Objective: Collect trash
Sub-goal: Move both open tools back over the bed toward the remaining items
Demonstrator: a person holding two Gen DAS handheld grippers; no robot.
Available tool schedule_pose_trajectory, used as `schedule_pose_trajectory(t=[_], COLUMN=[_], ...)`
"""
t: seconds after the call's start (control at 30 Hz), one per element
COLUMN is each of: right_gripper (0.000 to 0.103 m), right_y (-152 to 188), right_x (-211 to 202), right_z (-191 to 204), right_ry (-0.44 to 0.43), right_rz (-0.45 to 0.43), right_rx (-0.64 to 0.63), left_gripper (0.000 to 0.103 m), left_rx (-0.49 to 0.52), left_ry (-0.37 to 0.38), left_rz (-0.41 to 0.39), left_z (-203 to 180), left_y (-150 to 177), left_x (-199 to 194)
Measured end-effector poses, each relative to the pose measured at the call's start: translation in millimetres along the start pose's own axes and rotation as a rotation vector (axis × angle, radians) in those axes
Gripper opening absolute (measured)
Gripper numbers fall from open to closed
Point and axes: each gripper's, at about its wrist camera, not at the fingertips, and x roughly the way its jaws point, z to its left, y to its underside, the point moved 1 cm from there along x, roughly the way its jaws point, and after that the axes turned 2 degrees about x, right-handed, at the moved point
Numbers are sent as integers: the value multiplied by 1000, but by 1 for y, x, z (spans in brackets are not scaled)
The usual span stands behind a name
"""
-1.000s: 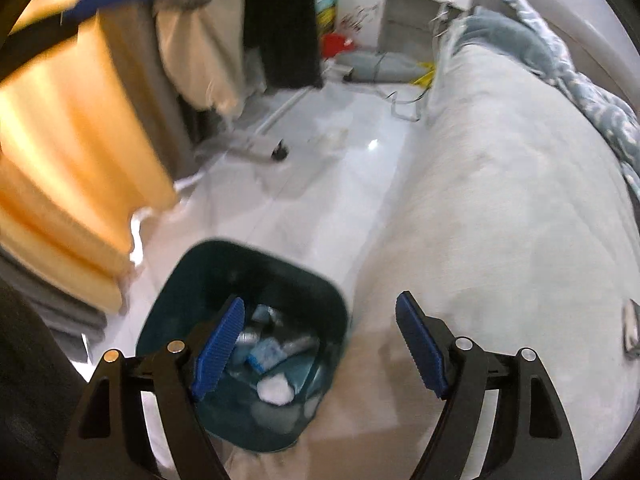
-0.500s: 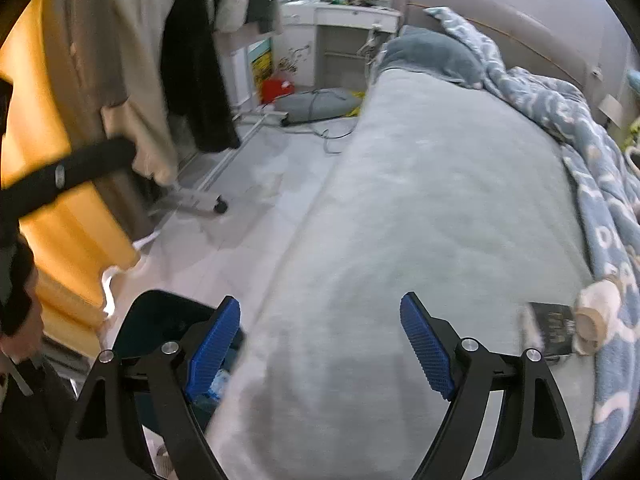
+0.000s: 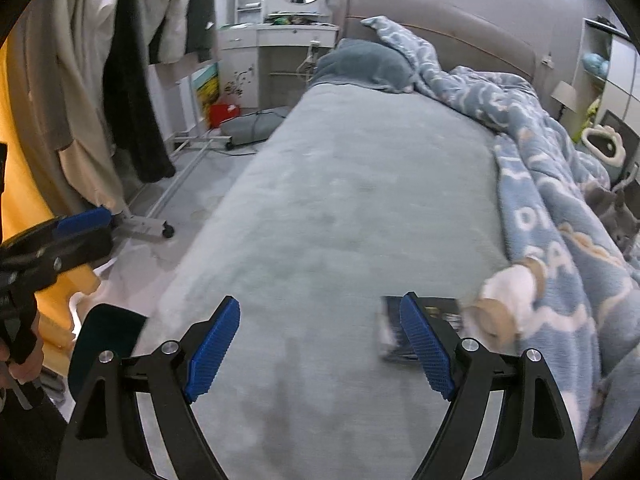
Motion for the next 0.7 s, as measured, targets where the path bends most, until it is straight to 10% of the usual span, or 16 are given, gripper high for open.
schedule_pose_trajectory(t=[0.2, 0.7], right_gripper=[61, 50], right_y=[6, 26], right_x=[-2, 8], right_z=[-45, -106], right_ry=[9, 33], right_rz=[5, 18], right_rx=[57, 78], left_gripper=[76, 78], left_rx=[40, 8], left_ry=[-2, 63], left_rz=[32, 95], left_z=[-27, -72], left_y=[4, 8], left_x=[23, 72])
